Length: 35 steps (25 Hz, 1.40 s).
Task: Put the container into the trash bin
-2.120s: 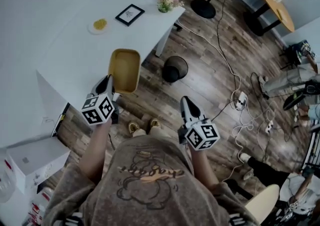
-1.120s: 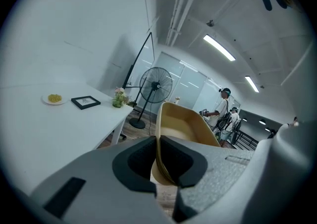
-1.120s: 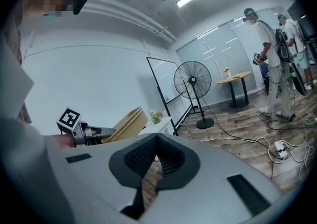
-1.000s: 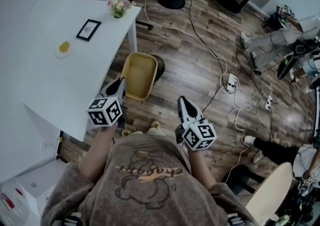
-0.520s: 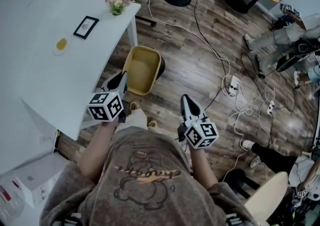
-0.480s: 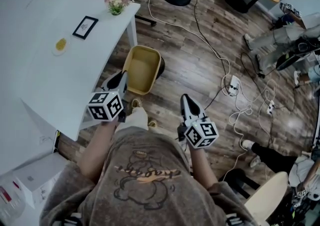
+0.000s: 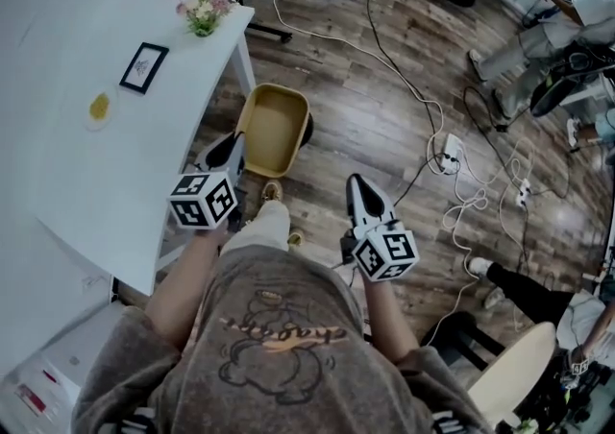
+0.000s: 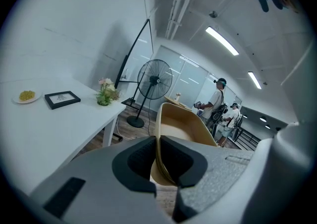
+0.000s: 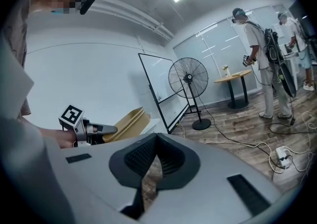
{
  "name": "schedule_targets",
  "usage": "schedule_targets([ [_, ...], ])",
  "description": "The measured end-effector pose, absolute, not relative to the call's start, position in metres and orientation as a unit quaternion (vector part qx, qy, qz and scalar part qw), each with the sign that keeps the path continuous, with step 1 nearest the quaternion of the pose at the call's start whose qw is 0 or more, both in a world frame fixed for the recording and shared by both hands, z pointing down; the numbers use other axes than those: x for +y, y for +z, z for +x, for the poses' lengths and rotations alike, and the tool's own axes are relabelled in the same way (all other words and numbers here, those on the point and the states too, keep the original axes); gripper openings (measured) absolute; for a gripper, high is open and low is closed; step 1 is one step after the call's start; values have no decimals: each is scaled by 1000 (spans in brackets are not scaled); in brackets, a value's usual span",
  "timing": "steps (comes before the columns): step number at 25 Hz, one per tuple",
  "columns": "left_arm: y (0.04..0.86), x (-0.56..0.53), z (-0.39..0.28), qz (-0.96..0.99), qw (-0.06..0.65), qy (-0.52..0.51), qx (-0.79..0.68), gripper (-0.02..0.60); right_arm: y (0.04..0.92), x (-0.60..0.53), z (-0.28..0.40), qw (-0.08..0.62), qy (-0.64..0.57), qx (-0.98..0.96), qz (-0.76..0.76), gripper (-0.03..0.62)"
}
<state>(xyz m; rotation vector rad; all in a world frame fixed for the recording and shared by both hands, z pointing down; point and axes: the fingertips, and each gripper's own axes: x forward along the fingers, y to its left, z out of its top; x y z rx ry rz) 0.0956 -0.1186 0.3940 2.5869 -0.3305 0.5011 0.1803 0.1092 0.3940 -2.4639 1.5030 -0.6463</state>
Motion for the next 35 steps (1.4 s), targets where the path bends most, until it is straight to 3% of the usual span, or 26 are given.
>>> schedule_targets([
  [12, 477, -171, 177, 938, 242, 228, -96, 23, 468, 57, 239, 78, -251, 480, -837, 1],
  [35, 696, -222, 246, 907, 256, 324, -85, 23, 650, 3, 309, 61, -308, 444, -839, 2],
])
